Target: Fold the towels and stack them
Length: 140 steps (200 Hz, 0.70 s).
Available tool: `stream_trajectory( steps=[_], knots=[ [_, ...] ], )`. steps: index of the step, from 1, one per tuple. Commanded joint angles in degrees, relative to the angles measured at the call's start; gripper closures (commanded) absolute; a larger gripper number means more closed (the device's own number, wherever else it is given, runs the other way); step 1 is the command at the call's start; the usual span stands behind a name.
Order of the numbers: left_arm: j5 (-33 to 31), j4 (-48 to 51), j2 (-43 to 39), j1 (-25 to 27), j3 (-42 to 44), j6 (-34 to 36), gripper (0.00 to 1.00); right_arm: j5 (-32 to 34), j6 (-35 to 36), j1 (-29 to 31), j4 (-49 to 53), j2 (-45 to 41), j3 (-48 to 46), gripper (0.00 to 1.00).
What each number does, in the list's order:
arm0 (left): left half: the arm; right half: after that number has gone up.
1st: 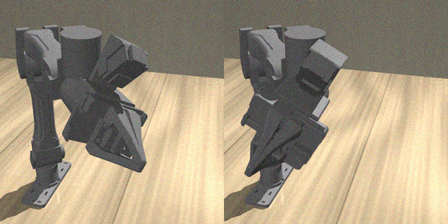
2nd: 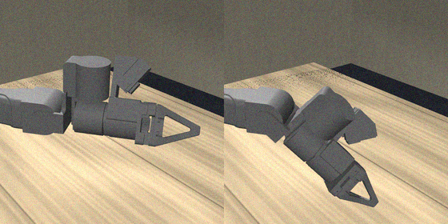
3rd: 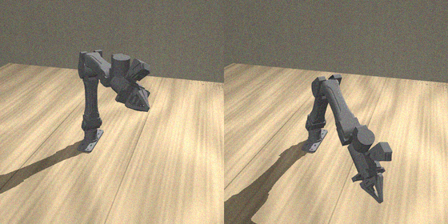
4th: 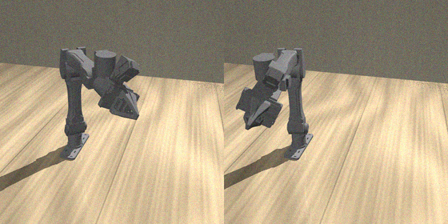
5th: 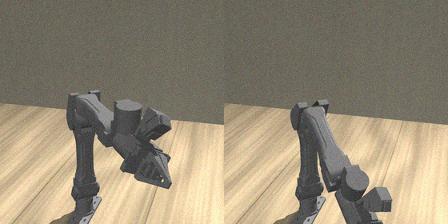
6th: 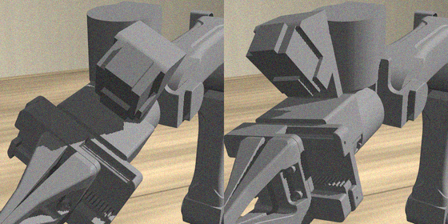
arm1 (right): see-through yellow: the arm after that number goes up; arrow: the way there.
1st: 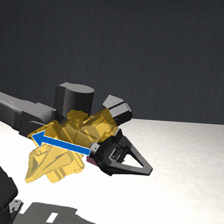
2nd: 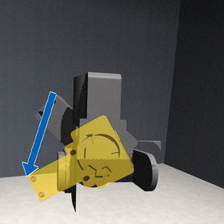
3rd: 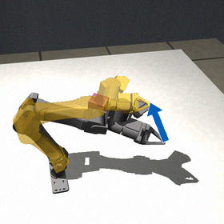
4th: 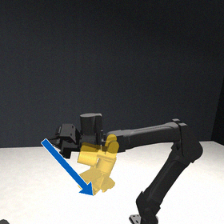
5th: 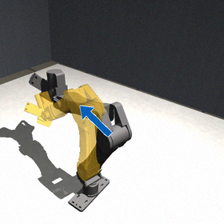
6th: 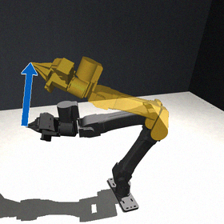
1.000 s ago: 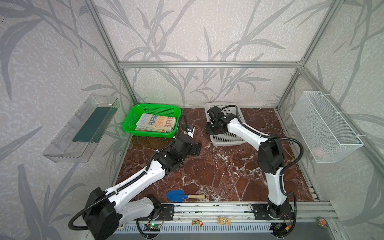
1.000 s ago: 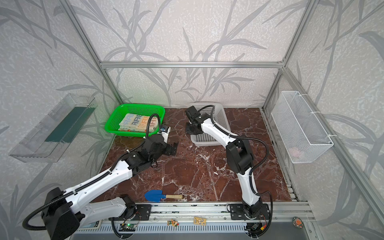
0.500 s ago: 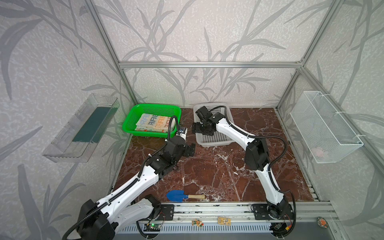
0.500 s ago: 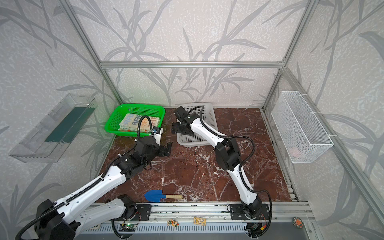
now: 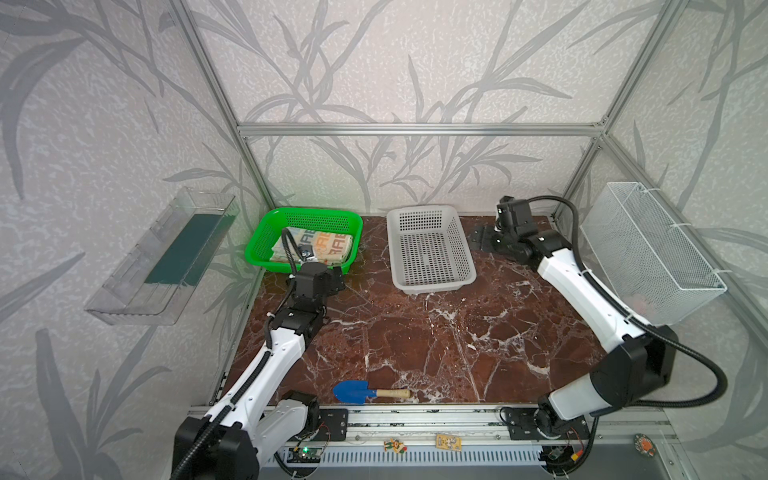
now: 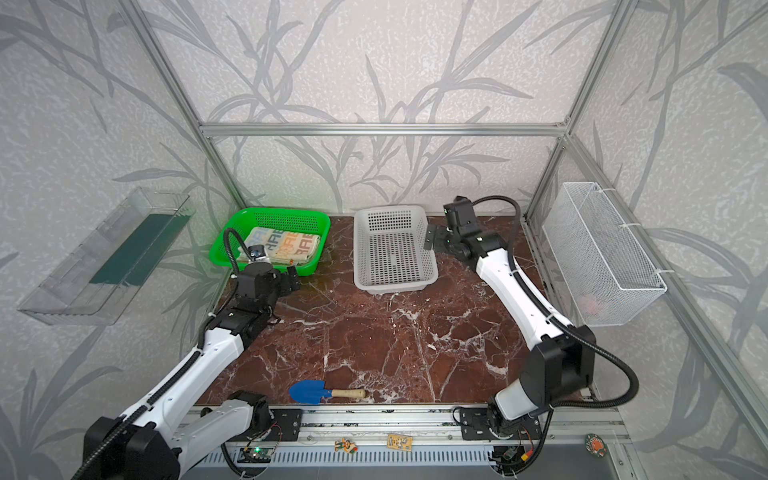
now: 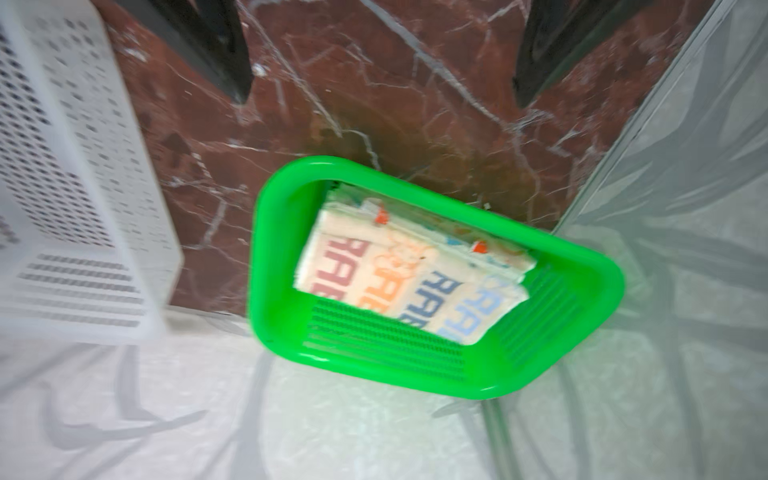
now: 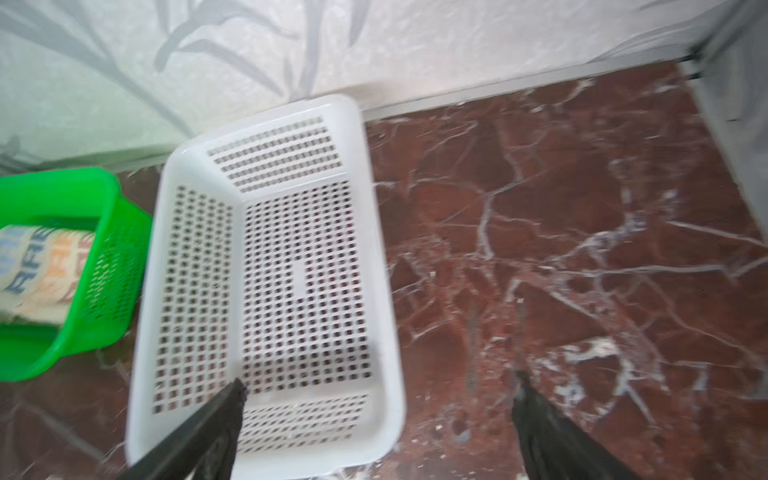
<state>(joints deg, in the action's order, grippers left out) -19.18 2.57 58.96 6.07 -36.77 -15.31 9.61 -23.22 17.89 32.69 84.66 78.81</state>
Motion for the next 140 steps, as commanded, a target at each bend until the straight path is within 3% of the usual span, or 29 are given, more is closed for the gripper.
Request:
stream_trajectory(
  steps=[1,35,67,88,122,131,140],
  knots=[
    [2.6,-8.4,3.2,-7.8,3.0,-4.7,0.01,9.0,6.4,-1.6,-9.5,-3.0,-10.6,0.01],
    [6.4,-15.1,10.7,-15.5,5.0,-5.2,0.01,20.9,16.6,-1.9,-25.5,-6.9,-26.2,0.01],
    [6.7,-30.0,15.1,-17.3,12.0,-6.7,0.01,27.5,21.7,-3.1,-37.0,-5.2,-34.3,0.01],
    [4.7,-32.5,18.4,-18.1,12.9,-7.5,0.01,25.3,22.7,-5.3,-44.1,-5.2,-39.0,0.01],
    [12.6,-40.6,22.4,-18.4,12.6,-1.0,0.01,17.2,22.0,-8.8,-59.0,-4.9,-46.8,0.01],
    [14.1,-45.2,23.8,-18.5,13.6,-0.5,0.01,14.6,21.6,-9.5,-60.9,-4.3,-47.6,0.01],
    [16.4,-43.8,23.3,-18.7,13.3,-0.1,0.01,11.5,22.1,-9.7,-61.2,-3.5,-47.8,0.01]
  ],
)
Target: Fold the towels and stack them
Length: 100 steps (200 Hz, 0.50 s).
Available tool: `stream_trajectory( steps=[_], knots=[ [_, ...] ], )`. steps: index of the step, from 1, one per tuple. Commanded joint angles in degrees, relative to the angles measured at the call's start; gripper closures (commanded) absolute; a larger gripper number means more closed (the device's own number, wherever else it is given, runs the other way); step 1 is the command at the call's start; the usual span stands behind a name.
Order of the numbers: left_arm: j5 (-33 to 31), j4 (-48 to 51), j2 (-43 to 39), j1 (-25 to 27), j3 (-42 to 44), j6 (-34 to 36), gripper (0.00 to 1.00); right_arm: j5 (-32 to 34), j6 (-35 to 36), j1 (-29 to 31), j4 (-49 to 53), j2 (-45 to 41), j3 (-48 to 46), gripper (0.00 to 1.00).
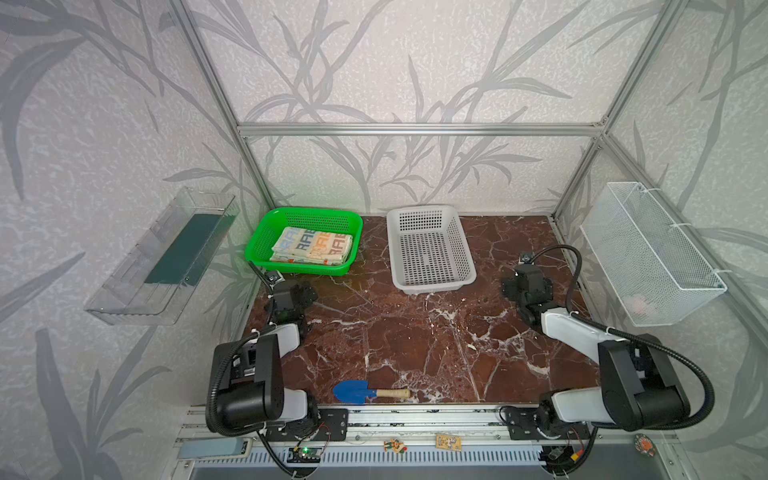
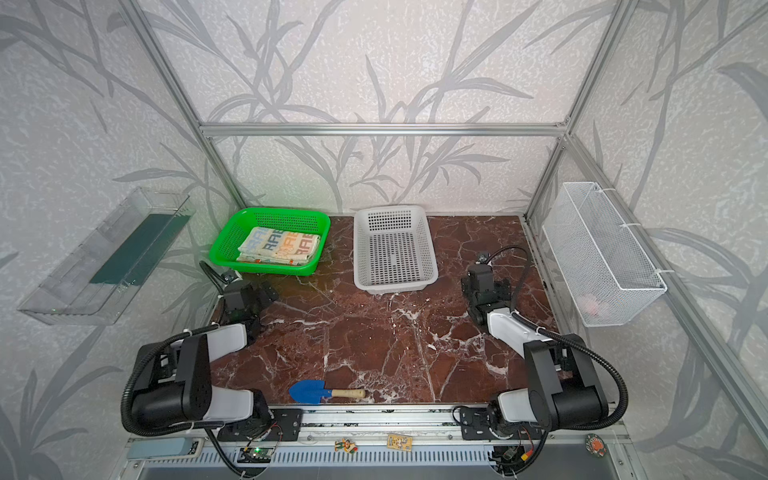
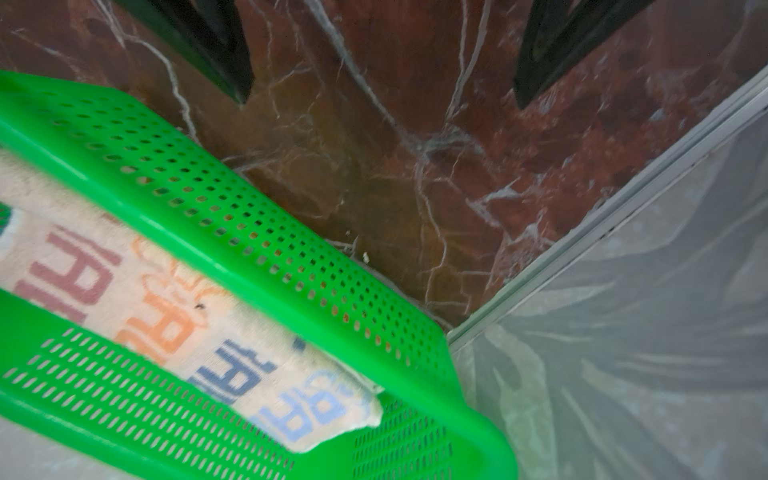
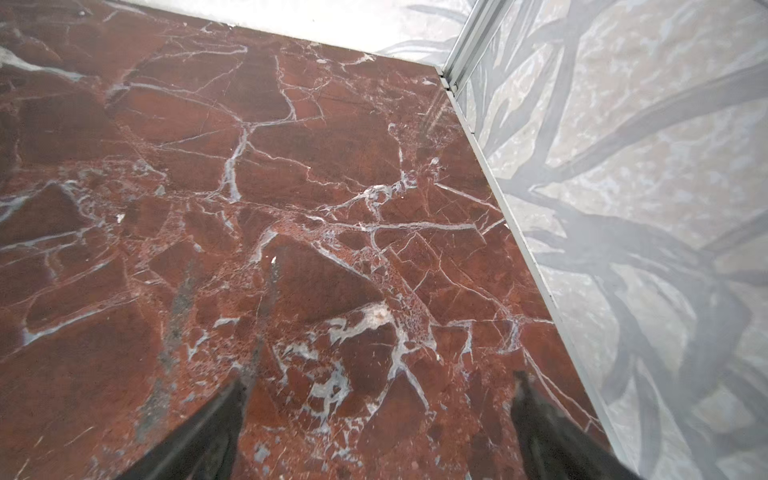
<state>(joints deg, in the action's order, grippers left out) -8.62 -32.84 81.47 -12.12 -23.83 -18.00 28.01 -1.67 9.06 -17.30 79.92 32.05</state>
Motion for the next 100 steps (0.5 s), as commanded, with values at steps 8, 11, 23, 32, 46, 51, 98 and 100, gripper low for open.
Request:
stream_trajectory(
  steps=[8,11,23,32,46,51,98,100],
  knots=[
    [9.9,-8.5,0.8,-0.5,0.2,4.5,0.01,-9.2,1.7,-0.8,-12.4,2.3,-1.4,0.01],
    [11.9,-8.8,1.3,-0.5,0.0,5.6,0.01,-10.1,2.1,-0.8,-13.3,2.8,-1.7,0.01],
    [18.1,-12.5,3.2,0.1,0.1,9.0,0.01,-12.7,3.2,-0.8,-17.5,4.2,-3.5,0.01],
    [20.9,-14.9,3.9,0.6,0.7,10.5,0.01,-13.5,3.4,-0.8,-20.9,5.0,-5.1,0.01],
    [21.8,-15.8,4.1,0.9,1.1,11.0,0.01,-15.9,4.6,-0.8,-29.6,7.3,-8.5,0.01],
    [22.5,-15.9,4.2,0.9,1.1,11.4,0.01,-16.5,5.1,-0.7,-32.7,8.4,-9.7,0.01],
    [19.0,-34.0,9.9,4.2,7.5,13.6,0.01,-13.7,3.6,-1.0,-35.0,8.8,-10.5,0.01],
    [18.7,-33.3,9.7,4.1,7.2,13.5,0.01,-13.8,3.5,-1.0,-34.1,8.5,-10.3,0.01]
  ],
)
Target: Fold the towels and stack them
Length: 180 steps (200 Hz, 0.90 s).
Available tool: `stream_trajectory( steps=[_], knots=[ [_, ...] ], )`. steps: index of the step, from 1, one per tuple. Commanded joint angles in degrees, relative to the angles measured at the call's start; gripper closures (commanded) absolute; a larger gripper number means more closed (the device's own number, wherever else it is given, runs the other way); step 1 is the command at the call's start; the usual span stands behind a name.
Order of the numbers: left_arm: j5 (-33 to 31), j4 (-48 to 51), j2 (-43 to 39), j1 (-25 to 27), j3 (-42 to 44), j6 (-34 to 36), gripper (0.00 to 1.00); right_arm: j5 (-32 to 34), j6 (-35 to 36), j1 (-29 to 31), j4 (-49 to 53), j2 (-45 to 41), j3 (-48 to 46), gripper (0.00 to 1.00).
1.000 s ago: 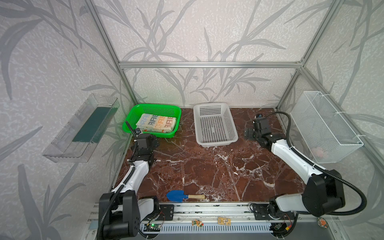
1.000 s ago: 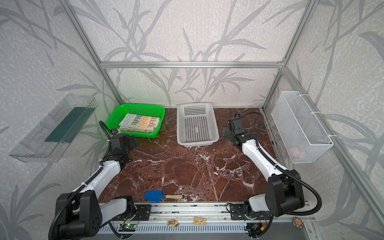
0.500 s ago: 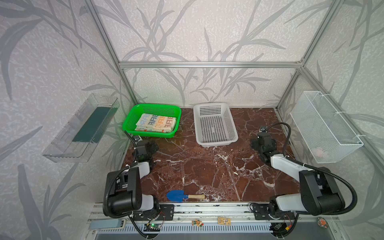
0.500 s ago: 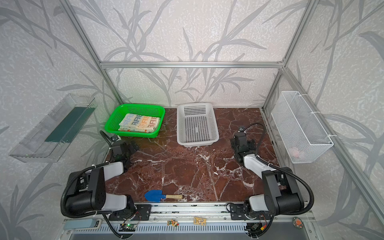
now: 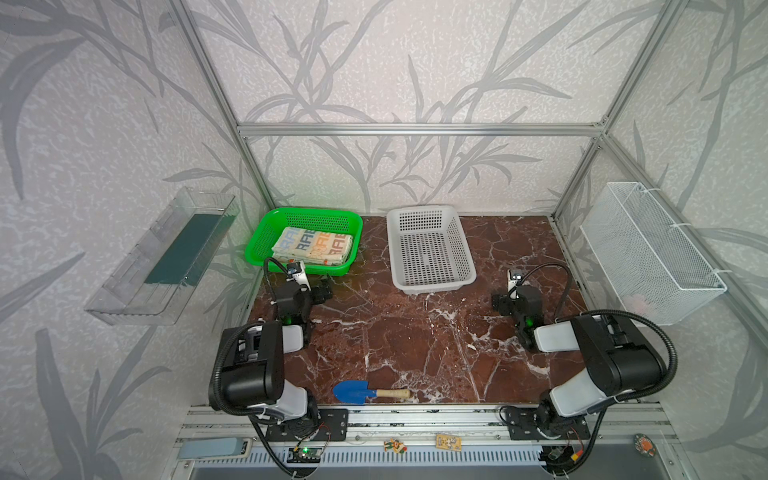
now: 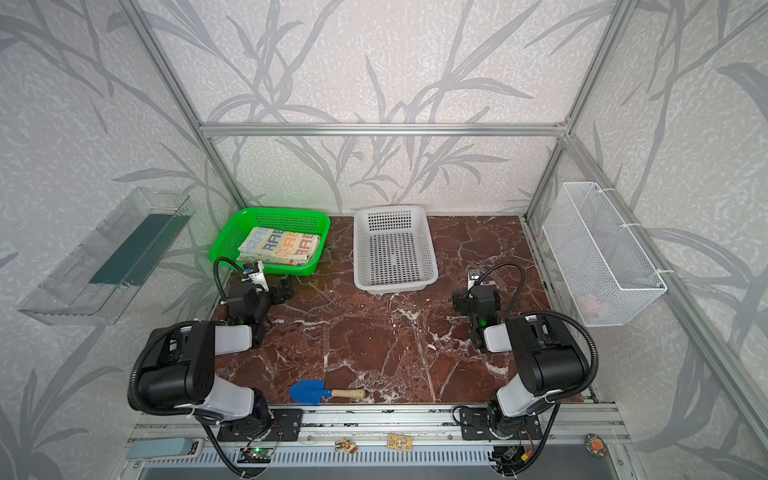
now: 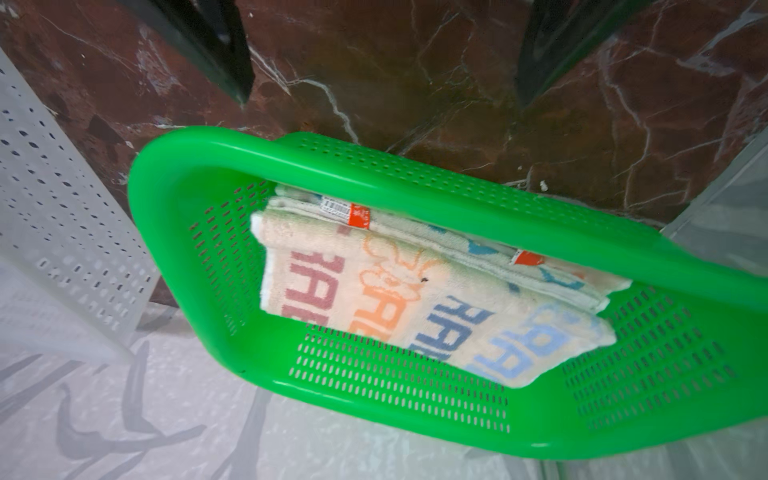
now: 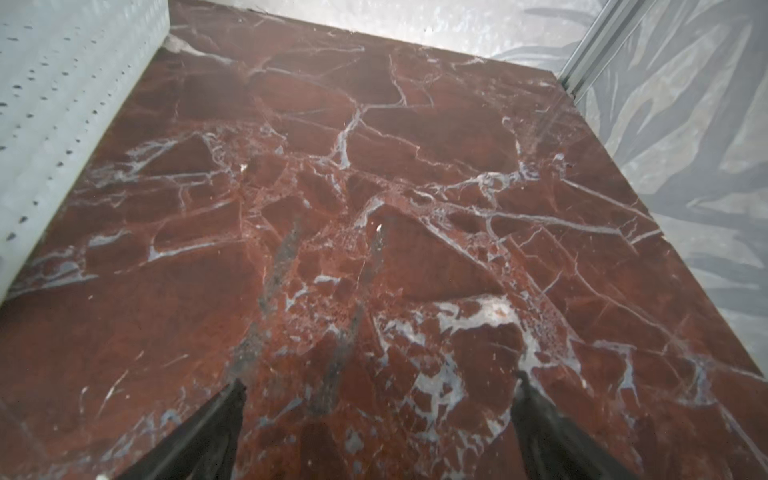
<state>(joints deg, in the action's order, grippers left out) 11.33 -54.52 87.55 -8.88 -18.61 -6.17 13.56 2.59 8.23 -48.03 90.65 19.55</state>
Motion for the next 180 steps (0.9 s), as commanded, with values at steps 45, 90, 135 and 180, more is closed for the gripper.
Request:
stream_trajectory(
  steps=[45,90,135,180],
  knots=[
    [-6.9,-1.2,2.3,2.6,-2.1,2.7,0.01,0.4,-0.5,-0.1,-1.7,-2.5,2.9,0.01],
    [-11.8,0.9,1.8,6.0,-2.7,5.3,0.01,0.4,-0.5,-0.1,-1.8,-2.4,2.9,0.01],
    [-19.4,-1.8,2.3,9.0,-1.9,6.0,0.01,0.4,-0.5,-0.1,-1.8,-2.4,2.9,0.01],
    [-20.8,0.7,2.5,8.8,-3.4,4.6,0.01,0.4,-0.6,-0.1,-1.8,-2.4,2.9,0.01]
  ],
)
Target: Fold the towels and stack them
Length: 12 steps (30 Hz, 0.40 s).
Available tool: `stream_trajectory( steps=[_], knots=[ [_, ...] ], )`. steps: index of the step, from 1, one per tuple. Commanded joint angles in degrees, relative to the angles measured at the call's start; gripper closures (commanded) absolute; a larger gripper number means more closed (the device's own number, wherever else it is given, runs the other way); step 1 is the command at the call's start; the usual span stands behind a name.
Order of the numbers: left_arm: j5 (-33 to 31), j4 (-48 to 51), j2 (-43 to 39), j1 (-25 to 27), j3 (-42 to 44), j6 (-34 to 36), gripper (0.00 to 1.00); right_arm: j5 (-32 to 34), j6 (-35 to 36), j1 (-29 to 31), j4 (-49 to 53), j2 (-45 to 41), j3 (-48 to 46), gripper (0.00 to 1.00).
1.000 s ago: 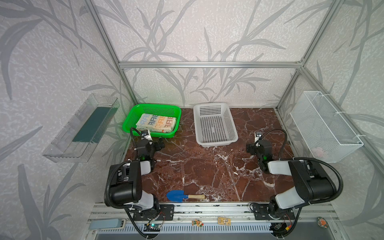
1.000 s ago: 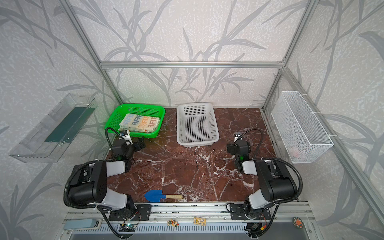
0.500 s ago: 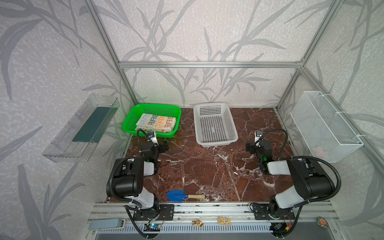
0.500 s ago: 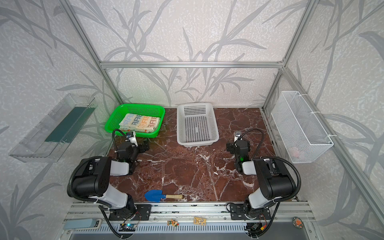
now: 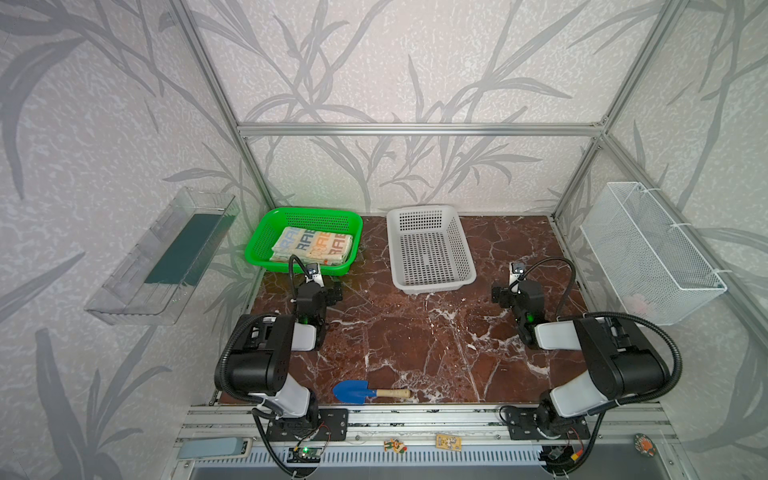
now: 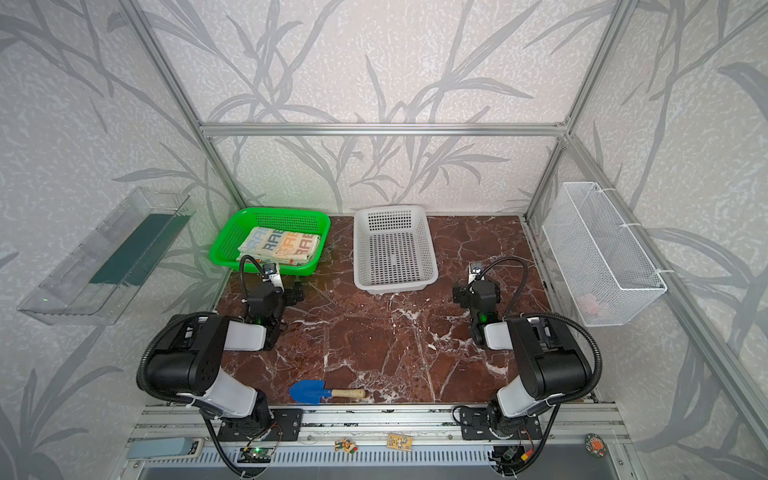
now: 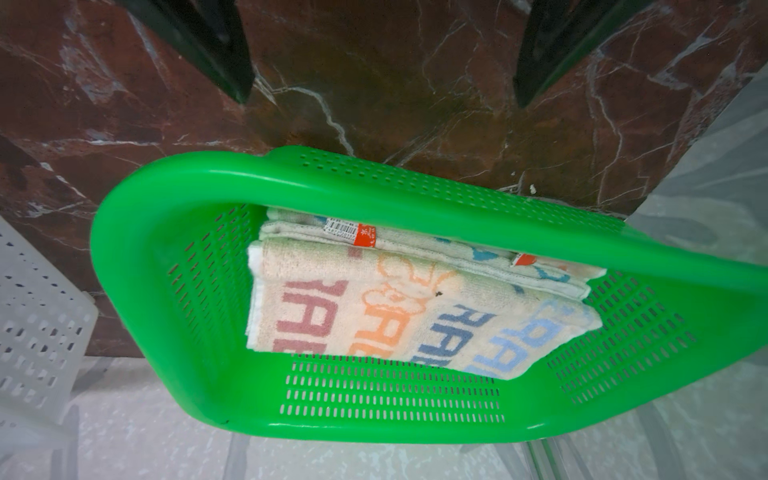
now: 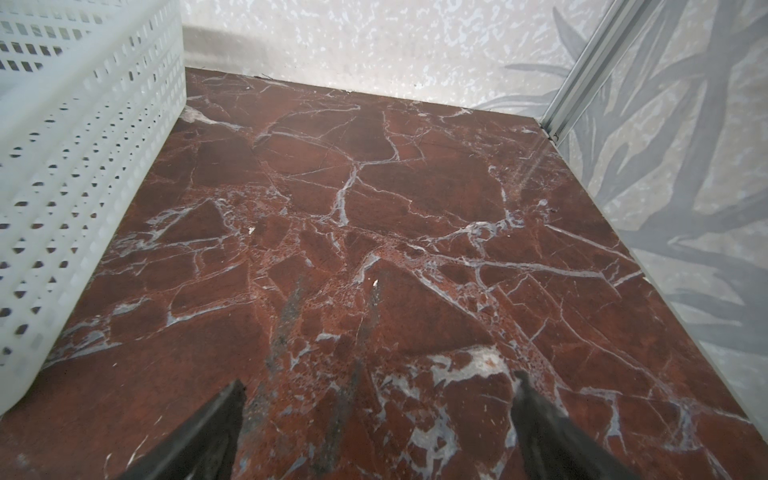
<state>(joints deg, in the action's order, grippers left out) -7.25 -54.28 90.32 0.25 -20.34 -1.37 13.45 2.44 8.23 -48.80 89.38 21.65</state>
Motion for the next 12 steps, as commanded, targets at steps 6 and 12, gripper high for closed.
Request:
stream_trajectory(
  steps=[6,12],
  knots=[
    [-1.2,1.1,-0.4,-0.9,-1.8,-0.7,0.01,0.5,-0.4,-0.1,-1.0,-1.1,0.8,0.01],
    [-1.5,0.4,-0.4,-0.8,-1.4,-0.4,0.01,0.5,-0.4,-0.1,-1.0,-1.1,0.8,0.01]
  ],
)
